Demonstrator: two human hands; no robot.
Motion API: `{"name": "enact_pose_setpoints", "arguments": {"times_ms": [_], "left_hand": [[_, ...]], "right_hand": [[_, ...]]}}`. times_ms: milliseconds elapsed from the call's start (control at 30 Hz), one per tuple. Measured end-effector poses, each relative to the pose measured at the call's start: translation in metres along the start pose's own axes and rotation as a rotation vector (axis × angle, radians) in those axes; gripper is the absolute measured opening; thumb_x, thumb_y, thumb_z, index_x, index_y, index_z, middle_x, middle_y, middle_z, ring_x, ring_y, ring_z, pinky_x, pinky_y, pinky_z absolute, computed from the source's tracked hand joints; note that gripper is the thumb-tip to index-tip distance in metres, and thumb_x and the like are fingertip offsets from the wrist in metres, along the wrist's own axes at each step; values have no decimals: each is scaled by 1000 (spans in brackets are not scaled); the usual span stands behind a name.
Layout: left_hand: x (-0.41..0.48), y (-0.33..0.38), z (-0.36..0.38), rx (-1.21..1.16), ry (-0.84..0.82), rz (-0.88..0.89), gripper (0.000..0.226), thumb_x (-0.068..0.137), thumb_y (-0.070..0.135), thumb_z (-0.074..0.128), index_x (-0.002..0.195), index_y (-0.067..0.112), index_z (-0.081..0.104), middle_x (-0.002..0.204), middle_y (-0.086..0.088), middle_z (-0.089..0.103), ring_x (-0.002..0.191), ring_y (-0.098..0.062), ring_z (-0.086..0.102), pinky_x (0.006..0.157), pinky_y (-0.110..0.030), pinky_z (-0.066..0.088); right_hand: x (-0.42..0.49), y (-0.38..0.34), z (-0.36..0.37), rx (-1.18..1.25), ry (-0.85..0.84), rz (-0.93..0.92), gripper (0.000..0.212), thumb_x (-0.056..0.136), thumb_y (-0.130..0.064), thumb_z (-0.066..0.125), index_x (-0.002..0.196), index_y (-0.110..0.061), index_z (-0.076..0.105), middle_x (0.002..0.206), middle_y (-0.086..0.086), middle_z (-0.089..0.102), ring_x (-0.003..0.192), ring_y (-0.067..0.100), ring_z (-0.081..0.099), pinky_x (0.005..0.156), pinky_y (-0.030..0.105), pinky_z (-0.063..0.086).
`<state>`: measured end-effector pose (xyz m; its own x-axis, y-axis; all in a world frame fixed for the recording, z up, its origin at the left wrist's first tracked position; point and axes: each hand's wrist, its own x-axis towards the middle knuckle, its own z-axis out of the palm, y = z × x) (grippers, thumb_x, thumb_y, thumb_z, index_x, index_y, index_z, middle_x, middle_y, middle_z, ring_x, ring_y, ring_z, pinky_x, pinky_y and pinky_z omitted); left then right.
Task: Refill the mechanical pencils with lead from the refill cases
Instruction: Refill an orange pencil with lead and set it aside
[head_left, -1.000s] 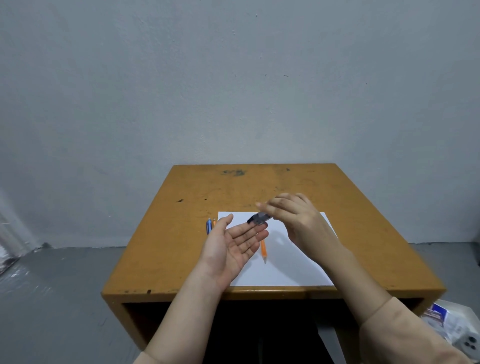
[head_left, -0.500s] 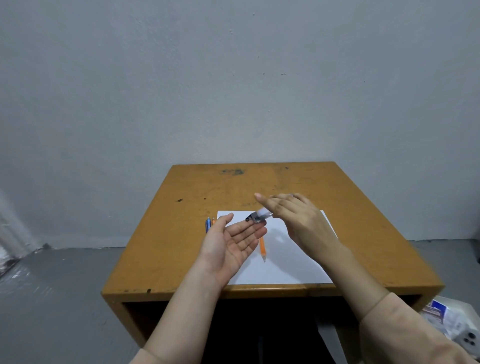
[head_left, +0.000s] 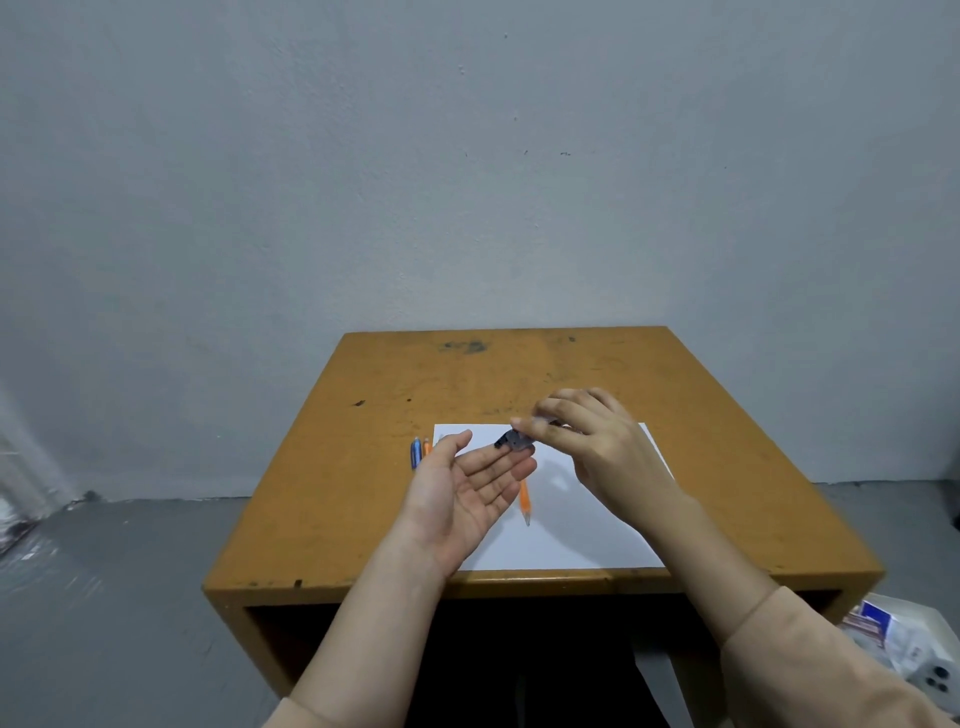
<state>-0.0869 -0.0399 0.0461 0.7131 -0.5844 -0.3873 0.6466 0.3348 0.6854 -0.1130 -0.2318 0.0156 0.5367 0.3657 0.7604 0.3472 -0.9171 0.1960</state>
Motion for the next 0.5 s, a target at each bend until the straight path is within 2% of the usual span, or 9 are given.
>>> {"name": "enact_pose_setpoints", "arguments": {"times_ms": [33, 167, 233, 300, 433, 500], "left_hand": [[0, 0, 0, 1, 3, 0, 44, 98, 30, 37, 104, -3, 65, 105, -17, 70, 96, -25, 68, 83, -29, 48], [-1, -2, -1, -22, -1, 1, 43, 98, 29, 37, 102, -4, 65, 103, -18, 71, 94, -25, 69, 83, -30, 48], [-2, -1, -1, -7, -5, 4, 44, 98, 30, 37, 103, -4, 66, 105, -19, 70, 98, -26, 68, 84, -29, 48], [-2, 0, -2, 2, -4, 2, 45, 98, 30, 37, 103, -4, 66, 106, -19, 70, 99, -26, 67, 83, -29, 48], [-3, 0, -1, -36, -9, -8, 44, 98, 29, 37, 103, -5, 65, 105, -20, 70, 97, -27, 68, 81, -30, 48], [-3, 1, -1, -45, -13, -11, 44, 98, 29, 37, 103, -6, 64, 105, -20, 70, 98, -28, 67, 81, -30, 48]], "right_hand": [[0, 0, 0, 9, 9, 0, 50, 80, 16, 63, 119, -16, 65, 101, 5, 65, 99, 20, 57, 79, 37, 46], [1, -4, 0, 55, 41, 51, 55, 83, 16, 58, 128, -15, 57, 100, 2, 64, 97, 18, 56, 84, 35, 45], [1, -2, 1, 36, 17, 16, 44, 86, 13, 54, 118, -15, 65, 99, 4, 63, 96, 18, 55, 82, 38, 46], [1, 1, 1, 32, -12, -3, 42, 87, 11, 50, 115, -14, 68, 100, 4, 63, 98, 19, 55, 80, 40, 47], [2, -1, -4, 27, -44, 13, 69, 79, 21, 56, 135, -18, 49, 107, 1, 64, 104, 19, 56, 83, 38, 46], [1, -1, -4, 15, -48, 8, 65, 80, 19, 53, 134, -18, 52, 109, 2, 65, 105, 19, 56, 82, 39, 47]]}}
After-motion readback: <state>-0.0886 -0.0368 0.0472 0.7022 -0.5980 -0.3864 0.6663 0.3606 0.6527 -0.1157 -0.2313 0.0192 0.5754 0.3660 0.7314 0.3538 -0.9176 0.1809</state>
